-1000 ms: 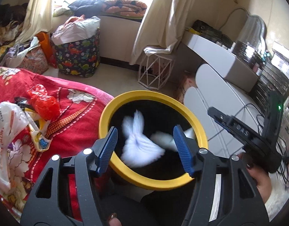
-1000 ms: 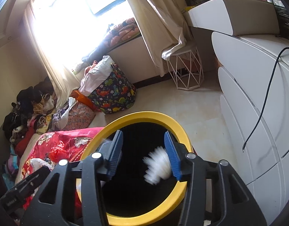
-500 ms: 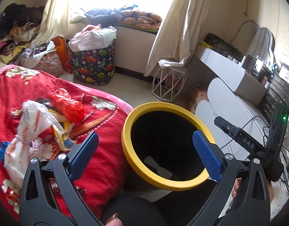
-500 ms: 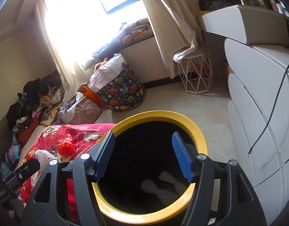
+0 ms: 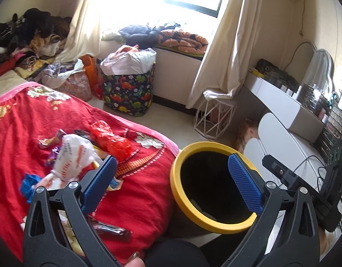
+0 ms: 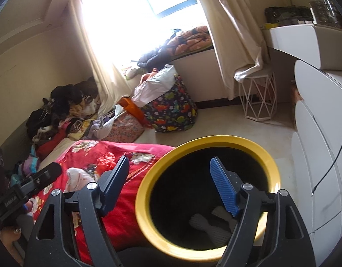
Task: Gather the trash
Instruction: 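Move both grippers back over the bedspread toward the remaining trash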
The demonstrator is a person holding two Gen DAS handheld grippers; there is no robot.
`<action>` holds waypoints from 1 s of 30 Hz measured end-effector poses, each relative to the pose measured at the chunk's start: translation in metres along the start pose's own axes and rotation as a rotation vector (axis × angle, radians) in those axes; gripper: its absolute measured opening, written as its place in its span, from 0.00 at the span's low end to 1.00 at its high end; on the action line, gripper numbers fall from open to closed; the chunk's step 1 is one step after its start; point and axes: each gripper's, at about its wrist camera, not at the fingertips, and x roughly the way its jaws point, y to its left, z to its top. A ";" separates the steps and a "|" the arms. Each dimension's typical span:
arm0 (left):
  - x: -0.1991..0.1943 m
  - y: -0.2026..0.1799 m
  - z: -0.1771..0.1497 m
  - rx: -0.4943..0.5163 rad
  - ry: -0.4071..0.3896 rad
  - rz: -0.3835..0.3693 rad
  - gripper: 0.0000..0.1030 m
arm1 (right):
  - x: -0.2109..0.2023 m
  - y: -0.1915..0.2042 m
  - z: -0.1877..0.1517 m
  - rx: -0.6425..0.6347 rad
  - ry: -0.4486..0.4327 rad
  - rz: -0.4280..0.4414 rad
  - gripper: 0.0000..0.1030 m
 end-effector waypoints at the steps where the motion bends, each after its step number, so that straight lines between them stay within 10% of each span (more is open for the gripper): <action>1: -0.001 0.002 0.000 -0.005 -0.004 0.004 0.89 | 0.000 0.002 0.001 -0.005 0.001 0.007 0.72; 30: -0.035 0.082 0.010 -0.122 -0.075 0.122 0.89 | 0.029 0.100 -0.026 -0.251 0.136 0.206 0.74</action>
